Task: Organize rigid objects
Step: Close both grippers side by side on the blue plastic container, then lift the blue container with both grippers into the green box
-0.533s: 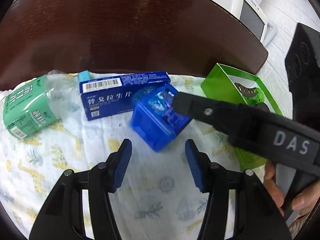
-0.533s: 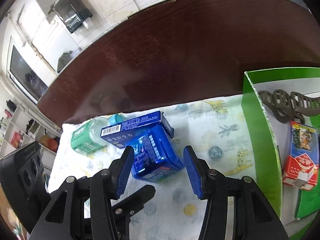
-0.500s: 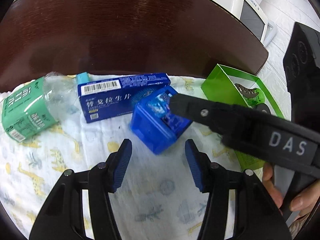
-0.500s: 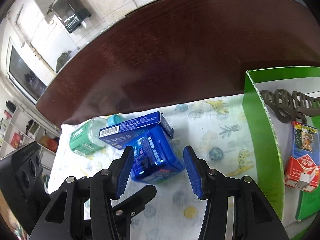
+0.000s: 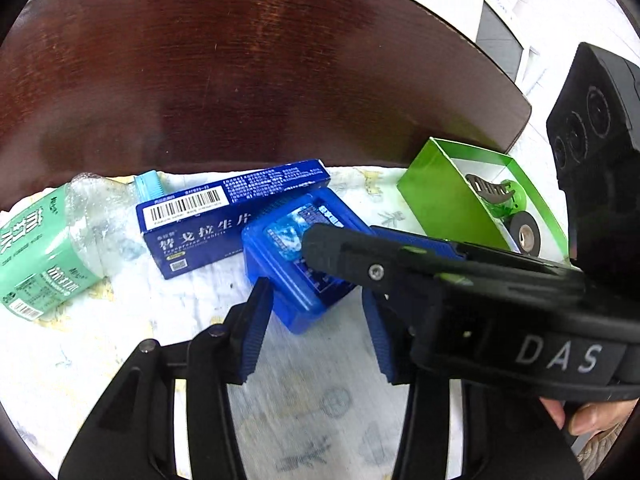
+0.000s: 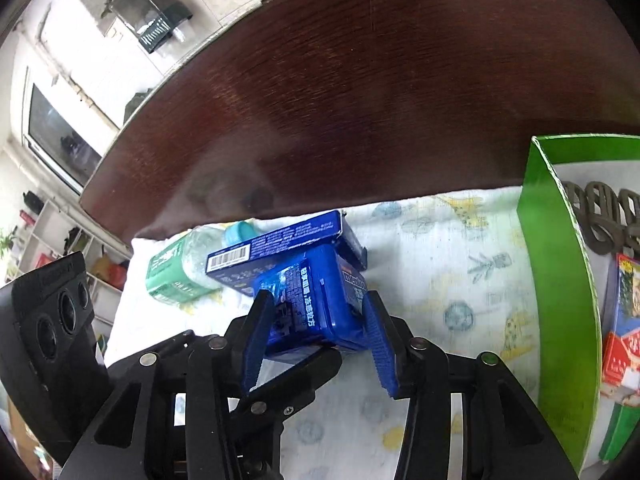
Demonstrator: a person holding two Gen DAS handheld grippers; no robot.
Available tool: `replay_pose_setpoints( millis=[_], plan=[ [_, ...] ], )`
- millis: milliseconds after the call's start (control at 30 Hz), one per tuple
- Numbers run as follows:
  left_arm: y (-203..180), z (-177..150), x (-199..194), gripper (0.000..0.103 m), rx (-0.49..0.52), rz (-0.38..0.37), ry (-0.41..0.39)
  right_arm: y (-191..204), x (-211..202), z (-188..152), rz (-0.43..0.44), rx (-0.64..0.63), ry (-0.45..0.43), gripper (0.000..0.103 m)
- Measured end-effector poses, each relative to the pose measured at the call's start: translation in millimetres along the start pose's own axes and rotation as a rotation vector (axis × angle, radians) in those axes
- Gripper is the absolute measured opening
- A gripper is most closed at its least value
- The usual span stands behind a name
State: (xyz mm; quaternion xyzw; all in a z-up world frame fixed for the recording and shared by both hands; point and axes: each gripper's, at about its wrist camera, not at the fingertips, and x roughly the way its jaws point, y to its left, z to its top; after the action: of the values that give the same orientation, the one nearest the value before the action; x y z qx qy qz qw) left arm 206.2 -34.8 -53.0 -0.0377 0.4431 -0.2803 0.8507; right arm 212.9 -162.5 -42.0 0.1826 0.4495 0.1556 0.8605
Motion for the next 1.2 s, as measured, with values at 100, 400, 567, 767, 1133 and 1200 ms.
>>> replay_pose_setpoints(
  millis=[100,400,567,767,1133,1200],
  plan=[
    [-4.0,-5.4,-14.6,0.045,0.021,0.017,-0.014,4.2,-7.5,-3.9,0.010,-0.002,-0.011,0.048],
    [-31.4,-10.0,-51.5,0.045,0.072,0.031,-0.072,18.3,-47.8,-14.0,0.032,-0.020,-0.087,0.048],
    [-54.1,-13.1,-70.9,0.045,0.117,0.035,-0.104,19.7,-78.7,-21.2,0.039,-0.023,-0.140,0.048],
    [-89.8,-15.6,-79.4,0.045,0.176,0.034,-0.126,9.3,-114.4,-32.0,0.040,-0.013,-0.198,0.048],
    [-170.5,-4.4,-51.1,0.045,0.308,-0.010,-0.090,-55.7,-168.8,-47.9,0.006,0.088,-0.290,0.048],
    [-187.7,-0.4,-39.9,0.045,0.336,-0.031,-0.077,-74.2,-179.1,-50.1,-0.015,0.122,-0.311,0.048]
  ],
)
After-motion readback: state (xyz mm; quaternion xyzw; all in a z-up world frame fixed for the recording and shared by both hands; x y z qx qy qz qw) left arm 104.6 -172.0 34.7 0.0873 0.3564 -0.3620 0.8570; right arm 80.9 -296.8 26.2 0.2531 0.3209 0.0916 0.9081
